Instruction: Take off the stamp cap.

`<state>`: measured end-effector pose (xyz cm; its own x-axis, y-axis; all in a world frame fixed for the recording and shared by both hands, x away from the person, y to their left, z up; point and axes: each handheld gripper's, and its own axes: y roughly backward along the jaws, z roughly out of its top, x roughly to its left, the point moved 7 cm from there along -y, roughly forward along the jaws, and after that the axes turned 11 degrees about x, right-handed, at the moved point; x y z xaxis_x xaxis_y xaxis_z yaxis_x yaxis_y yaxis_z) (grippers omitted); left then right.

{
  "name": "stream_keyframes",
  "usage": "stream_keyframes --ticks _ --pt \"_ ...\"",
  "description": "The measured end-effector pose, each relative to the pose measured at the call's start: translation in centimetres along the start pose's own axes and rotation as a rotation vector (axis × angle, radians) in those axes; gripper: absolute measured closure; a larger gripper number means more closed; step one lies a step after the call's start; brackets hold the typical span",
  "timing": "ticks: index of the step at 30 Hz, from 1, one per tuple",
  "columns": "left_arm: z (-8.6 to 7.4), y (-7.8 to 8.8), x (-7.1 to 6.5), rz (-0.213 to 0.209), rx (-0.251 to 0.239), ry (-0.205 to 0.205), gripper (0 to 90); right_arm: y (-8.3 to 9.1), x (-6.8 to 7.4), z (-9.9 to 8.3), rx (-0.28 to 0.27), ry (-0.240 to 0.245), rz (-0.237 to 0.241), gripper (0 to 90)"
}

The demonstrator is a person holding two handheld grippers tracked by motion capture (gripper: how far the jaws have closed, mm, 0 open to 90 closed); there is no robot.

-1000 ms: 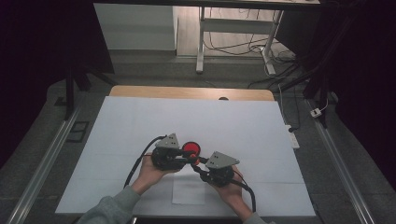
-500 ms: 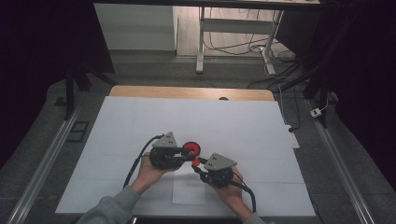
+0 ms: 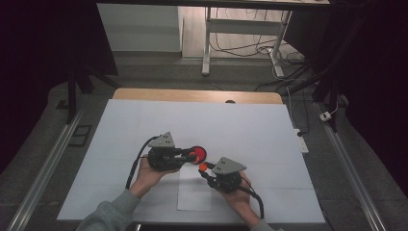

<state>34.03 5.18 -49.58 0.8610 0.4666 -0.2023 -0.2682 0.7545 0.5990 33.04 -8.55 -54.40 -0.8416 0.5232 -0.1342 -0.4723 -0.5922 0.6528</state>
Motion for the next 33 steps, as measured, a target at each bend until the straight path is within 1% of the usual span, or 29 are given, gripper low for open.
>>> stream_keyframes --ticks 3,6,20,26,31,33 --pt "-0.1 -0.1 0.1 -0.001 0.006 0.0 72.2 0.1 -0.1 0.0 0.001 0.003 -0.006 64.7" --pt "-0.1 0.0 0.2 0.003 0.004 0.0 72.2 0.2 -0.2 0.0 -0.012 -0.003 -0.007 64.7" --pt "-0.1 0.3 0.4 0.026 0.007 -0.002 72.1 0.7 -0.8 -0.3 -0.014 -0.014 -0.02 64.6" --pt "-0.2 0.5 0.6 0.031 0.005 0.003 72.1 0.9 -1.1 -0.7 -0.012 -0.023 -0.024 64.5" --pt "-0.2 0.6 0.6 0.034 0.008 0.0 72.1 1.2 -1.5 -1.1 -0.013 -0.032 -0.029 64.5" --pt "-0.2 0.6 0.6 0.036 0.008 -0.002 72.1 1.4 -1.7 -1.4 -0.002 -0.033 -0.042 64.5"
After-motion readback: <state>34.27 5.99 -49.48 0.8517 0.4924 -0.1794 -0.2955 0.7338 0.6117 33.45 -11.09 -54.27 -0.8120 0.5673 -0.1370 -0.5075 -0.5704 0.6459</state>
